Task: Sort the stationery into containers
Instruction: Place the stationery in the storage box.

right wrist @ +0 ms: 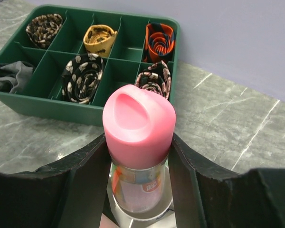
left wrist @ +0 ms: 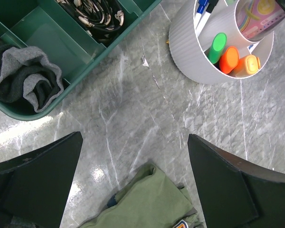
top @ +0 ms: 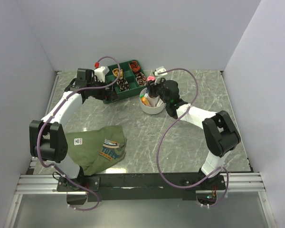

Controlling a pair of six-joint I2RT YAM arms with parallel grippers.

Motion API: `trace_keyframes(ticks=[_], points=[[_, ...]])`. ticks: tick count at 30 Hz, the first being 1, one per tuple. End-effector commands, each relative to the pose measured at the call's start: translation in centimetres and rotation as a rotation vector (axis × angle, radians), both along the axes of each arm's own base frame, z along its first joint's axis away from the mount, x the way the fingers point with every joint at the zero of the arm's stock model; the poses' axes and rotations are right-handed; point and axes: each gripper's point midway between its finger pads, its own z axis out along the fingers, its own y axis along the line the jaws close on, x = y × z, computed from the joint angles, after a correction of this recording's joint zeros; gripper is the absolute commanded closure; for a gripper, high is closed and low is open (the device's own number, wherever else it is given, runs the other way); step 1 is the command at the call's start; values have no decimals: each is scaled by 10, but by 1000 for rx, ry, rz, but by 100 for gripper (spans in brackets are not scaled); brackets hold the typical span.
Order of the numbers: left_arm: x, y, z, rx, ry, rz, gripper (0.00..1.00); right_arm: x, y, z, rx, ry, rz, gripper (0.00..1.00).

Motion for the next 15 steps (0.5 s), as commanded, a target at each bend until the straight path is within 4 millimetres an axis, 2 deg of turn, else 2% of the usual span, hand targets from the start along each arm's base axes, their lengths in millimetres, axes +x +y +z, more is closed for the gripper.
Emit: trace_keyframes(ticks=[1,5,6,8,9,10,12,13,14,15], points=[[8,-3,30,-20,-89,-18,1,-2,-6,55,72,-99,-20,44],[7,-3,34,-34,-102,-14,1,-14,-13,68,69,-87,-17,37],[7,-4,35,-38,-106,-16,1,-19,-16,80,78,-101,-18,35],[5,-4,40,-45,-118,-14,1,-26,-20,81,67,-88,-23,29],[5,-5,43,-48,-127,-17,1,-32,-23,92,74,-103,-23,25],[4,-4,46,-50,-134,-14,0,-35,-25,94,71,-102,-24,21],[3,-4,50,-54,-148,-13,1,-43,-31,96,50,-86,-27,12],[2,-4,55,-54,-162,-9,0,-46,-32,100,38,-80,-26,2],[2,-3,55,-49,-164,-3,1,-50,-38,85,-4,-12,-38,0],[1,-1,57,-45,-171,3,1,-55,-42,84,-15,17,-43,0]])
